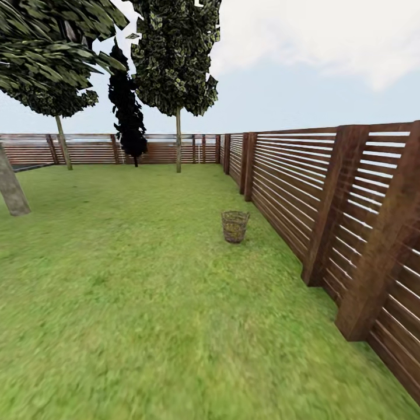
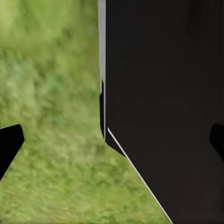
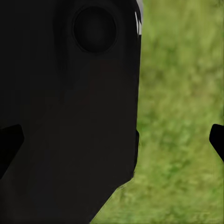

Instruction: Take the three Easter eggs out of the wicker basket on the lawn in the garden, then place them on the lawn next to a single tree (choose any tree) so that all three eggs are next to the same tree and none are left in the basket.

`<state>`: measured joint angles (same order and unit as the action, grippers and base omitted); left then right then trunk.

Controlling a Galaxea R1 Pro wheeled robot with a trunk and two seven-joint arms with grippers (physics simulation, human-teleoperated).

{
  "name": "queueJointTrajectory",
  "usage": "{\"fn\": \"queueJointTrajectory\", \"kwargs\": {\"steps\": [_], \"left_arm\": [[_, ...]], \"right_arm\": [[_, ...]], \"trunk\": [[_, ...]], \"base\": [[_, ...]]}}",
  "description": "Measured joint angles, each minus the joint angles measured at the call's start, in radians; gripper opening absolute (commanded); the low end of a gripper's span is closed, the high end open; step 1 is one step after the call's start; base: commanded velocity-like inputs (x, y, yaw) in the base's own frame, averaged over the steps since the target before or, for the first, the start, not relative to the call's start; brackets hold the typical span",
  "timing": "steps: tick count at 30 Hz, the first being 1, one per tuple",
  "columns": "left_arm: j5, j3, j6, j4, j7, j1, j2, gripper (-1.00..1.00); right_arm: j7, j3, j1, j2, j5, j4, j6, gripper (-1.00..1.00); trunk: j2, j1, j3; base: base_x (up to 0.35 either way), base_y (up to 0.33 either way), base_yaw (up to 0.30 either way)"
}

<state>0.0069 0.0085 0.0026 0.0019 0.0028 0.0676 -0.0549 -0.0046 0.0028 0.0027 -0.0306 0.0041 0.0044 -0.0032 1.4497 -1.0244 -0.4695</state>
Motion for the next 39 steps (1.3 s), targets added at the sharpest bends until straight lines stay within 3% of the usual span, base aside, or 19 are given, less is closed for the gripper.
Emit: {"fn": "queueJointTrajectory", "kwargs": {"steps": [11, 20, 39], "left_arm": [[0.0, 0.0, 0.0, 0.0, 0.0, 0.0, 0.001, 1.0], [0.0, 0.0, 0.0, 0.0, 0.0, 0.0, 0.001, 1.0], [0.0, 0.0, 0.0, 0.0, 0.0, 0.0, 0.001, 1.0]], "right_arm": [[0.0, 0.0, 0.0, 0.0, 0.0, 0.0, 0.0, 1.0], [0.0, 0.0, 0.001, 0.0, 0.0, 0.0, -0.001, 1.0], [0.0, 0.0, 0.0, 0.0, 0.0, 0.0, 0.0, 1.0]], "trunk": [[0.0, 0.0, 0.0], [0.0, 0.0, 0.0], [0.0, 0.0, 0.0]], "base": [[0.331, 0.099, -0.007], [0.344, 0.006, -0.188], [0.345, 0.0, -0.006]]}}
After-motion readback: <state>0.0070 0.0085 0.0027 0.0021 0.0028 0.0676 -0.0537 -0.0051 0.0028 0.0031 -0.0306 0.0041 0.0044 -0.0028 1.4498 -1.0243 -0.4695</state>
